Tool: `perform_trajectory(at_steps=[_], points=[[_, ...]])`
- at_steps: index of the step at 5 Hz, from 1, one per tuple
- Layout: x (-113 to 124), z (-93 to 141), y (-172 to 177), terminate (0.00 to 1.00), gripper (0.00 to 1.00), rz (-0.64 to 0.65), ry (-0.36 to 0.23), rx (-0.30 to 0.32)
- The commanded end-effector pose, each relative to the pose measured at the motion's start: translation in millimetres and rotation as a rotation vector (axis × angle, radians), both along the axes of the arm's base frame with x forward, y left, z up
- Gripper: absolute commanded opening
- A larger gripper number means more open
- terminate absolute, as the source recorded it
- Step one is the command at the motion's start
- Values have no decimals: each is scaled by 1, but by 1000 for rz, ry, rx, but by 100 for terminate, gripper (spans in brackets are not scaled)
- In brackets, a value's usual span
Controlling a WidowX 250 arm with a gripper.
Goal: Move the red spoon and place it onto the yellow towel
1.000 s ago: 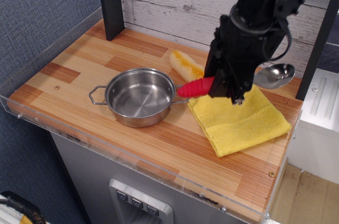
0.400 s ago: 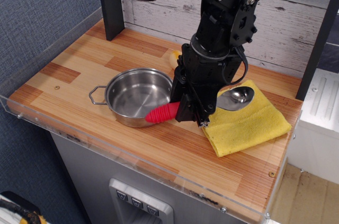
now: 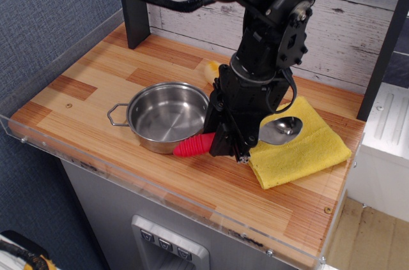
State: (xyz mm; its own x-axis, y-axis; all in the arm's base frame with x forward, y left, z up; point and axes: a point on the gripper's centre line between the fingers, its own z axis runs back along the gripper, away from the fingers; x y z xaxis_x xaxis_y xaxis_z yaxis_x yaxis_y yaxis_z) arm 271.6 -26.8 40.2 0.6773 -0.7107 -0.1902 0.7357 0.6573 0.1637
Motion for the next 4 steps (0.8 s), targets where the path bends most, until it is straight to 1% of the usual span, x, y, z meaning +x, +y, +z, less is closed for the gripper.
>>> perform_trajectory(at_steps=[1,2,3,4], points=[[-13,14,-2,0,100,0,-24,12],[-14,17,-1,0,100,14,-23,25],[0,31,-2,0,100,6,-70,-3],[12,79,-1,0,100,18,-258,-71]])
